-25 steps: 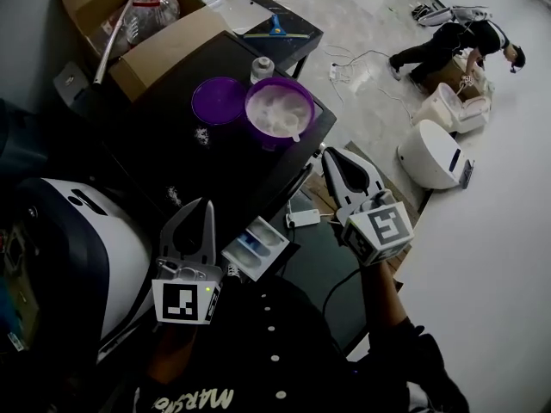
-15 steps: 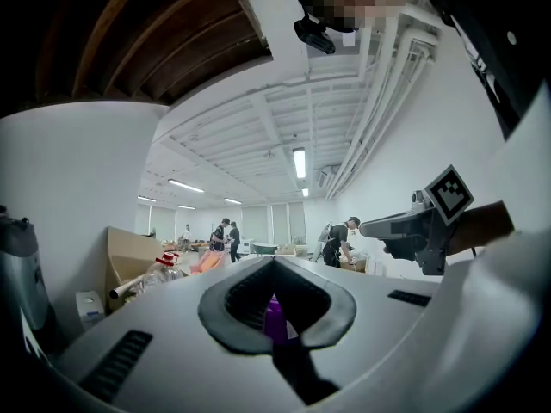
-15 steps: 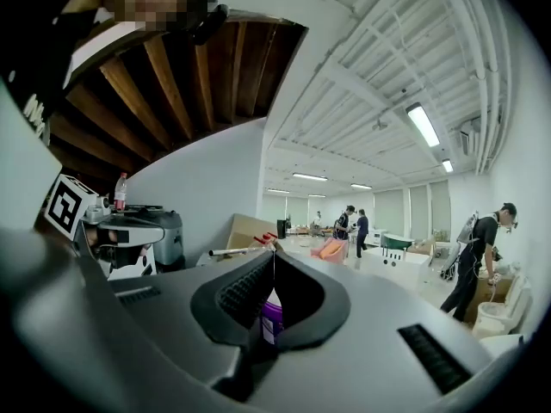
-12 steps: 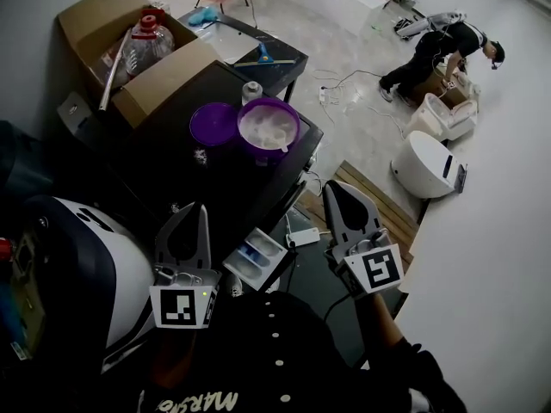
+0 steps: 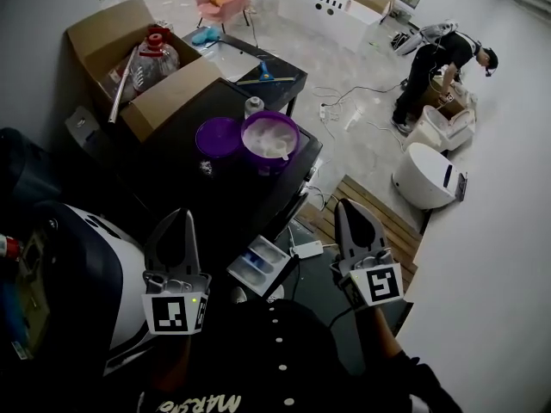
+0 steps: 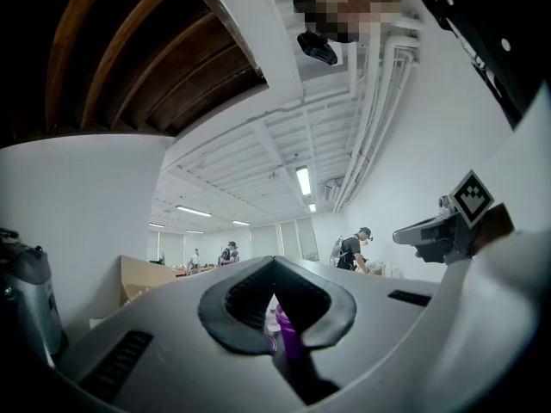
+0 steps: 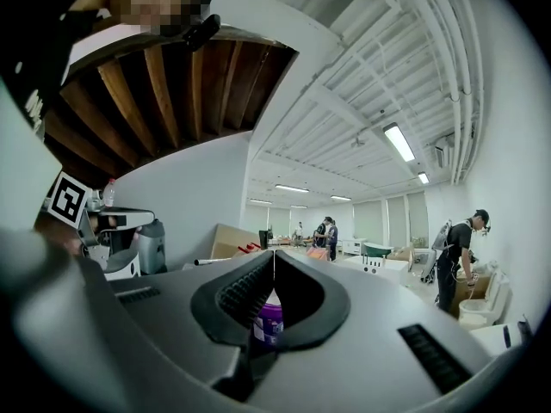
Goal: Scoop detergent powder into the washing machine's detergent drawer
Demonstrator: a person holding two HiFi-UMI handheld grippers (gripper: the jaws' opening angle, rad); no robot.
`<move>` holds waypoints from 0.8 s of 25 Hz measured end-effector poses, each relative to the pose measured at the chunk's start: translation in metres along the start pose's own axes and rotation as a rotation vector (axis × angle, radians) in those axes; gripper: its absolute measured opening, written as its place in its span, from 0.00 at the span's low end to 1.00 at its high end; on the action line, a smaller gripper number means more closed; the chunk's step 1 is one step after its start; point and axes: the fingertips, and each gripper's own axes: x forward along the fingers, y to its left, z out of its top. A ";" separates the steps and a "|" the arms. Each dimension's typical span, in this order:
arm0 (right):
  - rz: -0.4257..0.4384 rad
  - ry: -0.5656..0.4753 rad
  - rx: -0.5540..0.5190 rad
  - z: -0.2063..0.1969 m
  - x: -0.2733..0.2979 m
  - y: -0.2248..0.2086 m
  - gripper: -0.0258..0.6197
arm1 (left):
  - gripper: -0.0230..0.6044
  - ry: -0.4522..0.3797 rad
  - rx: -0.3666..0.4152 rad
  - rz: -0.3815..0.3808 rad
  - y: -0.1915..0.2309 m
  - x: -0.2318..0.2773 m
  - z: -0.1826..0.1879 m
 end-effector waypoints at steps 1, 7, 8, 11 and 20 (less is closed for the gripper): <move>-0.010 0.006 -0.005 -0.002 -0.002 -0.001 0.09 | 0.06 -0.004 0.003 -0.001 0.000 -0.002 0.001; -0.039 0.009 0.000 -0.004 -0.011 -0.007 0.09 | 0.06 -0.003 0.004 -0.010 -0.005 -0.007 0.001; -0.043 0.007 0.001 -0.004 -0.011 -0.008 0.09 | 0.06 -0.006 0.004 -0.011 -0.005 -0.007 0.003; -0.049 0.003 0.000 -0.003 -0.012 -0.008 0.08 | 0.06 -0.008 0.003 -0.010 -0.006 -0.007 0.004; -0.041 0.016 -0.006 -0.009 -0.012 -0.008 0.08 | 0.06 -0.005 -0.006 -0.001 -0.008 -0.008 0.001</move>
